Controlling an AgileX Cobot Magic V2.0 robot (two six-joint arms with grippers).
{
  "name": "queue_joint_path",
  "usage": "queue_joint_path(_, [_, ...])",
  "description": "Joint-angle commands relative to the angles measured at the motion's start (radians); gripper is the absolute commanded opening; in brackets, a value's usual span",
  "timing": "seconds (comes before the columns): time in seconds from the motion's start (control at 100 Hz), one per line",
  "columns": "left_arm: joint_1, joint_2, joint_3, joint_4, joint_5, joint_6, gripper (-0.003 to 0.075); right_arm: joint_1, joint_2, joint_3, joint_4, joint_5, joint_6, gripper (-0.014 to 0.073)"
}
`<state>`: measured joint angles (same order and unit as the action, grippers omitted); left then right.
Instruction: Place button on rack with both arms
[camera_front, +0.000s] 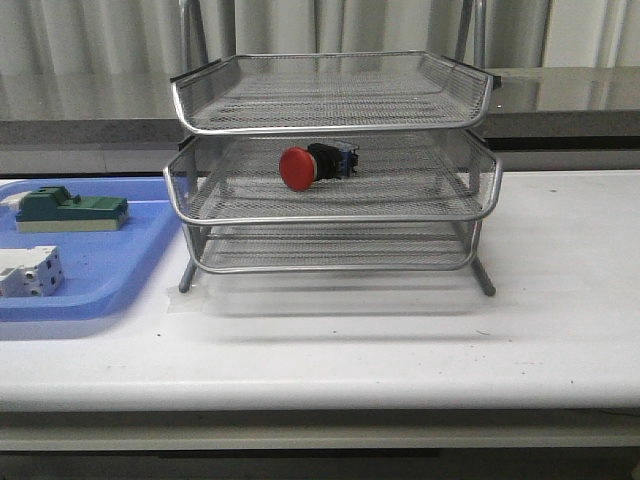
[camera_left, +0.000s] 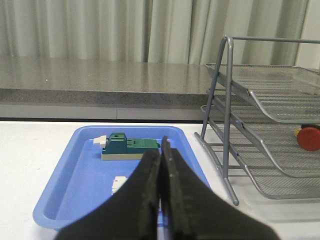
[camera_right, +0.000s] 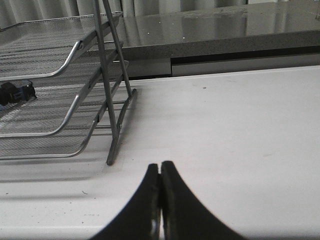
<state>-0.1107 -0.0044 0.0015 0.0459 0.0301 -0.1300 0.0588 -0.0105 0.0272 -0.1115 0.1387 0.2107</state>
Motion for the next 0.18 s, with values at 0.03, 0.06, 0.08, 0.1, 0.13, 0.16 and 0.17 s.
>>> queue_joint_path(0.03, [0.002, -0.031, 0.044, -0.005, -0.089, -0.013, -0.002, -0.005, -0.021, -0.017, -0.002, -0.082, -0.011, -0.006])
queue_joint_path(0.06, [0.002, -0.031, 0.044, -0.005, -0.089, -0.013, -0.002, -0.005, -0.021, -0.017, -0.002, -0.082, -0.011, -0.006])
queue_joint_path(0.08, [0.002, -0.031, 0.044, -0.005, -0.089, -0.013, -0.002, -0.005, -0.021, -0.017, -0.002, -0.082, -0.011, -0.006])
queue_joint_path(0.1, [0.002, -0.031, 0.044, -0.005, -0.089, -0.013, -0.002, -0.005, -0.021, -0.017, -0.002, -0.082, -0.011, -0.006])
queue_joint_path(0.13, [0.002, -0.031, 0.044, -0.005, -0.089, -0.013, -0.002, -0.005, -0.021, -0.017, -0.002, -0.082, -0.011, -0.006])
queue_joint_path(0.16, [0.002, -0.031, 0.044, -0.005, -0.089, -0.013, -0.002, -0.005, -0.021, -0.017, -0.002, -0.082, -0.011, -0.006])
queue_joint_path(0.17, [0.002, -0.031, 0.044, -0.005, -0.089, -0.013, -0.002, -0.005, -0.021, -0.017, -0.002, -0.082, -0.011, -0.006])
